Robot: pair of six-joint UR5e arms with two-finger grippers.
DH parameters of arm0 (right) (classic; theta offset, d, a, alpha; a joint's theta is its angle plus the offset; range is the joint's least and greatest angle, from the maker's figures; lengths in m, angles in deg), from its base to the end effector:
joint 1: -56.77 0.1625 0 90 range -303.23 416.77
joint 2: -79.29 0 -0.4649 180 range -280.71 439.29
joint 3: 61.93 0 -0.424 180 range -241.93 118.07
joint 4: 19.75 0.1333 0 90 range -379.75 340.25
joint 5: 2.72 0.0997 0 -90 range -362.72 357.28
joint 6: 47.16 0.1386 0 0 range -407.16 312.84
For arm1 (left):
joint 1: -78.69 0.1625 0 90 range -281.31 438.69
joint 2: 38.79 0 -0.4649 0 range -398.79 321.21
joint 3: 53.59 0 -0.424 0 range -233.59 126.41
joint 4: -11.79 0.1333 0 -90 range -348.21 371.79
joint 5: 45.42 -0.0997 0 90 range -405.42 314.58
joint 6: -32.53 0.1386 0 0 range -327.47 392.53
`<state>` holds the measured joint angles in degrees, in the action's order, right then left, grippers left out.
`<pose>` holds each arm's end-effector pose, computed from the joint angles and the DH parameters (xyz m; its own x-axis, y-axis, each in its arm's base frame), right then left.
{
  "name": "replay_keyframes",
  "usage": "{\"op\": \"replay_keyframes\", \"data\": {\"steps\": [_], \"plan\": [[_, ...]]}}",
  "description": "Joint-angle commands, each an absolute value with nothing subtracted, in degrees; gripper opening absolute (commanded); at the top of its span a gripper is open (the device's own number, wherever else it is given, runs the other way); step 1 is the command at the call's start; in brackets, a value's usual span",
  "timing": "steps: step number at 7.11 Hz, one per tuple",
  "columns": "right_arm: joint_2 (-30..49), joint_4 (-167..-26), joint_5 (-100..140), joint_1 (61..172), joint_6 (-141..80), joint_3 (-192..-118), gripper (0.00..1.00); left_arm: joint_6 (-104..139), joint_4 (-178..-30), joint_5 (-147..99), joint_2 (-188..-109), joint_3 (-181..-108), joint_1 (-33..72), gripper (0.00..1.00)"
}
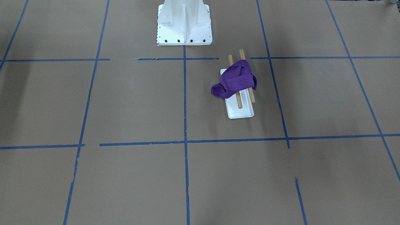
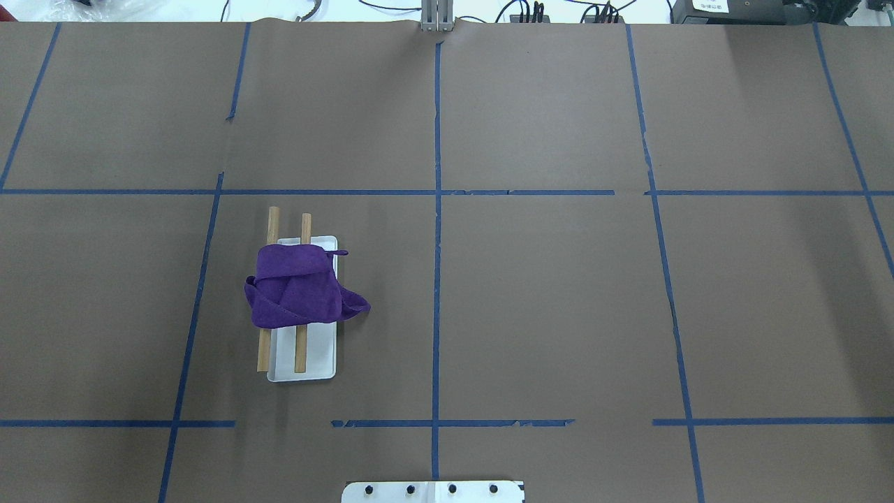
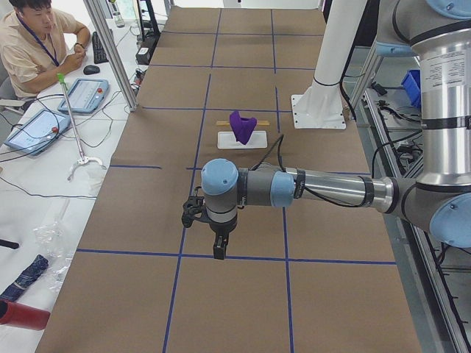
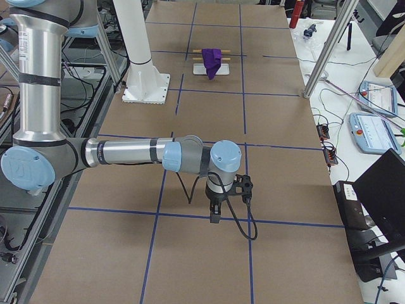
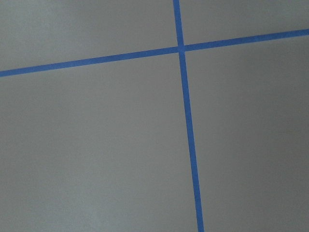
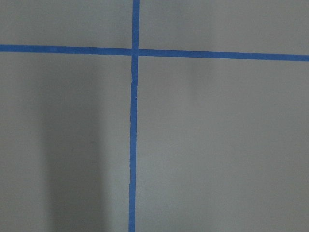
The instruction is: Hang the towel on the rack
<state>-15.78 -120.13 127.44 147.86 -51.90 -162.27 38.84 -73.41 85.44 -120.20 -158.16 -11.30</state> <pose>0.0529 -0.4701 0.7010 0.7620 -0.0106 0.6475 0.0442 0.9984 -0.0357 -0.0425 -0.4541 0.6808 0.7517 0.1234 -0.6478 -0.0833 0.9922 0.0924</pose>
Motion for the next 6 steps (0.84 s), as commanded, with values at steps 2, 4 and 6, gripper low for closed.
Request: {"op": "replay_keyframes", "data": {"steps": [2, 4, 6], "plan": [[-15.6, -120.1, 127.4, 147.8, -51.8, -162.3, 1.0, 38.5, -74.6, 85.1, -121.0, -157.5, -11.3, 1.0], [-15.6, -120.1, 127.4, 147.8, -51.8, -162.4, 1.0, 38.4, -74.6, 85.1, -121.1, -157.5, -11.3, 1.0], [-15.5, -120.1, 127.4, 147.8, -51.8, -162.5, 1.0, 38.5, -74.7, 85.1, -121.3, -157.4, -11.3, 1.0]]}}
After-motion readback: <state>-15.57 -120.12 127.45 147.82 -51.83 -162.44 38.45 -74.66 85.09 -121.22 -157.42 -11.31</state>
